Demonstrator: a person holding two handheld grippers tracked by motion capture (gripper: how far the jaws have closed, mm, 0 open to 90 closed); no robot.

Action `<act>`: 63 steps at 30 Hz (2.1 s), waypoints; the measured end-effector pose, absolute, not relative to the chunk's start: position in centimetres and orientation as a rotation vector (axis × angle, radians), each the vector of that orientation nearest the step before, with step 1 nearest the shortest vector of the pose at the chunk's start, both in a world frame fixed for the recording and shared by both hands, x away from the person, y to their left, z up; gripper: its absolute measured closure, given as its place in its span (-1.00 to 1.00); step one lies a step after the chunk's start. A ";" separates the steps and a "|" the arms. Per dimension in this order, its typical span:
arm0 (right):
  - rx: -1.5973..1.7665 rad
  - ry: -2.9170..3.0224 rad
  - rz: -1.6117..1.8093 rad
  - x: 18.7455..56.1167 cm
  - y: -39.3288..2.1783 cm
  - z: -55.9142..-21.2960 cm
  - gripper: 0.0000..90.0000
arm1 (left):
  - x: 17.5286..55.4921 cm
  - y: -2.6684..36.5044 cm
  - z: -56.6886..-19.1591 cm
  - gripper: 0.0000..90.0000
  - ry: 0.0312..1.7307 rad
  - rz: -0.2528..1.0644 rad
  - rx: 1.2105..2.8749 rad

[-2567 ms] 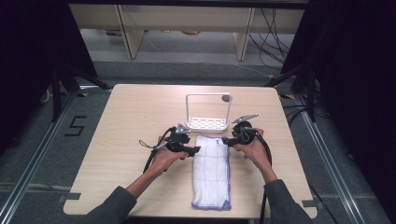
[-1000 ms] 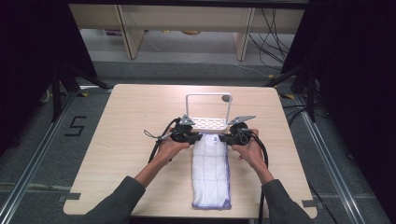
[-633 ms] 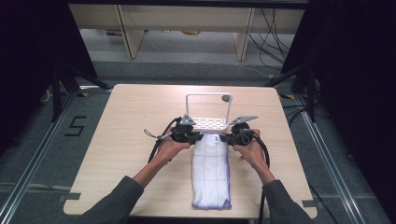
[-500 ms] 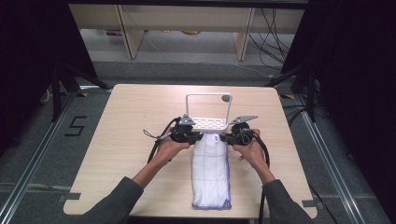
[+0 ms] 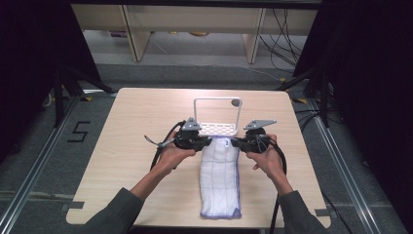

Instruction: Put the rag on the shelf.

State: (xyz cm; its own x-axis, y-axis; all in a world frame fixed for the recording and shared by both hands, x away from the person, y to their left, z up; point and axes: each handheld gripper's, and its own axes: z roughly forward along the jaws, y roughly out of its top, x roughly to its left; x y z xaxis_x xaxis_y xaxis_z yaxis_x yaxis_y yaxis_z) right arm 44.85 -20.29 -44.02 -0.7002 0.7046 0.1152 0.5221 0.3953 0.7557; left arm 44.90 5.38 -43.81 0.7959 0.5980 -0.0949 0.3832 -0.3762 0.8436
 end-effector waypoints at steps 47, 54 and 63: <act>0.888 2.278 1.287 44.9 -19.0 -25.6 0.88 | 45.0 7.8 -26.0 0.86 0.661 0.368 1.897; 0.902 2.230 1.284 47.7 -18.7 -23.8 0.88 | 47.2 7.7 -24.7 0.87 0.682 0.421 1.859; 0.952 2.189 1.279 50.2 -17.7 -22.7 0.88 | 49.8 8.0 -24.3 0.86 0.731 0.469 1.796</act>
State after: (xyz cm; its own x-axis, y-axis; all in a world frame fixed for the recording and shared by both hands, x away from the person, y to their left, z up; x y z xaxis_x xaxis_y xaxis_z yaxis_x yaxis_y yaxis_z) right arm 50.19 -17.74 -22.70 -0.6715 0.7407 -0.0229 0.3437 0.3387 0.8759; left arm 49.76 7.99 -24.26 0.7322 0.6802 -0.0353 0.2516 -0.2220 0.9420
